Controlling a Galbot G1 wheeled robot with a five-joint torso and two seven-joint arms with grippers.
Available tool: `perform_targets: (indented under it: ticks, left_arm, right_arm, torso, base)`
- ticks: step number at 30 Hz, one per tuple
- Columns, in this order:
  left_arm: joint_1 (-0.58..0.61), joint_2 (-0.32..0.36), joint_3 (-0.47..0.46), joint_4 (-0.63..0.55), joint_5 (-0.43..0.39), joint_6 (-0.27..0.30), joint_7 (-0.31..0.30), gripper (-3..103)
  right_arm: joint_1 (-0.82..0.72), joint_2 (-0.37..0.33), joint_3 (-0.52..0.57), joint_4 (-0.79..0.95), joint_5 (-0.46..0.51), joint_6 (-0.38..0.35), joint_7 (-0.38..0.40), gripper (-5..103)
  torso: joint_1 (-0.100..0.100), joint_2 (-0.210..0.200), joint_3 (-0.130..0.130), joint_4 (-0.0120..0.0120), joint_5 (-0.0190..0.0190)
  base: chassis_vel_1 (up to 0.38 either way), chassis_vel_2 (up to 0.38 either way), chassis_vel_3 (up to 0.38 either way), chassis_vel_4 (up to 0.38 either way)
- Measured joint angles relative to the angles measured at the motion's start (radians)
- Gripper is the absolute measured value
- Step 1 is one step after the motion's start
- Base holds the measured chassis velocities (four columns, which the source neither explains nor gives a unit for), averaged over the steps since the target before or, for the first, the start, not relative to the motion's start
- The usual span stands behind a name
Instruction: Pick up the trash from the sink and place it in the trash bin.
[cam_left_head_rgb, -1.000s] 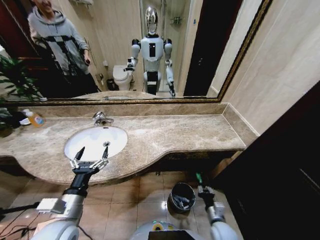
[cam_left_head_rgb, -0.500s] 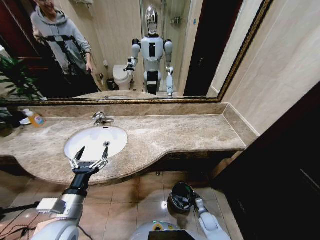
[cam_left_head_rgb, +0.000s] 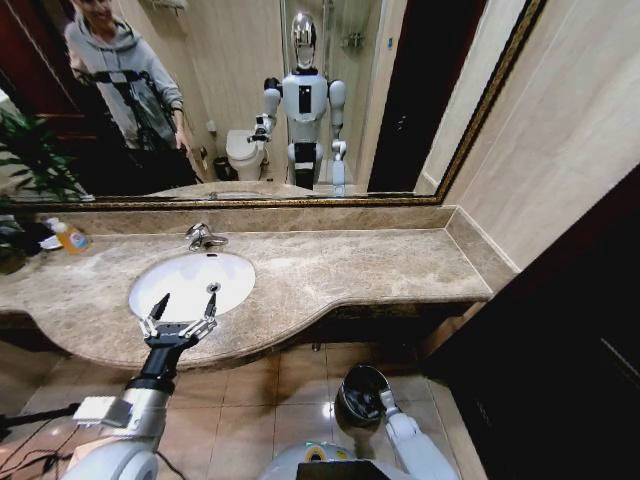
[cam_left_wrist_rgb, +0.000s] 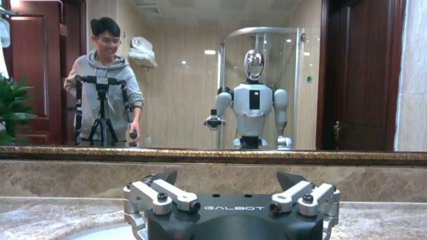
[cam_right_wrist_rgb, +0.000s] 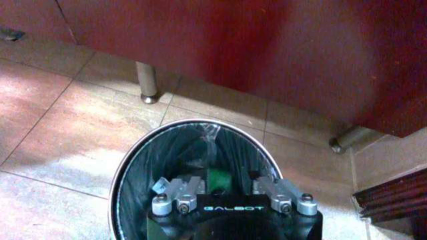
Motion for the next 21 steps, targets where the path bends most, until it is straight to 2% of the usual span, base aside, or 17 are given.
perform_targets:
  ticks: [2,3,5,6,8,9,12,13,14,16,17,19,21]
  left_arm:
    - [0.0,0.0,0.0,0.0,0.0,0.0,0.0,100]
    - [0.0,0.0,0.0,0.0,0.0,0.0,0.0,100]
    - [0.0,0.0,0.0,0.0,0.0,0.0,0.0,100]
    - [0.0,0.0,0.0,0.0,0.0,0.0,0.0,100]
    - [0.0,0.0,0.0,0.0,0.0,0.0,0.0,100]
    - [0.0,0.0,0.0,0.0,0.0,0.0,0.0,100]
    - [0.0,0.0,0.0,0.0,0.0,0.0,0.0,100]
    - [0.0,0.0,0.0,0.0,0.0,0.0,0.0,100]
    - [0.0,0.0,0.0,0.0,0.0,0.0,0.0,100]
    - [0.0,0.0,0.0,0.0,0.0,0.0,0.0,100]
    - [0.0,0.0,0.0,0.0,0.0,0.0,0.0,100]
    - [0.0,0.0,0.0,0.0,0.0,0.0,0.0,100]
    - [0.0,0.0,0.0,0.0,0.0,0.0,0.0,100]
  right_arm:
    - [0.0,-0.002,0.002,0.0,0.0,0.0,0.0,43]
    - [0.0,-0.002,0.002,0.0,0.0,0.0,0.0,43]
    - [-0.003,-0.002,0.004,0.003,0.0,-0.001,0.0,54]
    - [-0.005,-0.002,0.005,0.005,0.0,-0.001,-0.001,54]
    - [-0.014,-0.002,0.01,0.021,0.003,0.001,-0.005,65]
    - [-0.014,-0.002,0.01,0.021,0.003,0.001,-0.005,65]
    - [-0.058,-0.006,0.017,0.101,0.058,0.023,-0.004,82]
    - [-0.058,-0.006,0.017,0.101,0.058,0.023,-0.004,82]
    - [-0.084,-0.01,0.018,0.141,0.1,0.039,0.0,82]
    - [-0.147,-0.01,0.029,0.251,0.183,0.082,0.021,91]
    - [-0.147,-0.01,0.029,0.251,0.183,0.082,0.021,91]
    - [-0.21,-0.005,0.044,0.356,0.229,0.116,0.052,99]
    - [-0.25,-0.003,0.055,0.42,0.218,0.18,0.096,100]
  torso:
    - [0.0,0.0,0.0,0.0,0.0]
    - [0.0,0.0,0.0,0.0,0.0]
    - [0.0,0.0,0.0,0.0,0.0]
    - [0.0,0.0,0.0,0.0,0.0]
    - [0.0,0.0,0.0,0.0,0.0]
    - [0.0,0.0,0.0,0.0,0.0]
    - [0.0,0.0,0.0,0.0001,0.0001]
    - [0.0,0.0,0.0,0.0001,0.0001]
    - [0.0,0.0,0.0,0.0001,0.0]
    - [0.0,0.0,0.0,-0.0001,0.0]
    - [0.0,0.0,0.0,-0.0001,0.0]
    - [0.0,0.0,0.0,0.0,-0.0001]
    - [0.0,0.0,0.0,-0.0002,0.0]
  base:
    - [0.0,0.0,0.0,0.0]
    - [0.0,0.0,0.0,0.0]
    - [0.0,0.0,0.0,0.0]
    - [0.0,0.0,0.0,0.0]
    - [0.0,0.0,0.0,0.0]
    - [0.0,0.0,0.0,0.0]
    - [0.0,0.0,0.0,0.0]
    - [0.0,0.0,0.0,0.0]
    - [0.0,0.0,0.0,0.0]
    - [0.0,0.0,0.0,0.0]
    - [0.0,0.0,0.0,0.0]
    - [0.0,0.0,0.0,0.0]
    - [0.0,0.0,0.0,0.0]
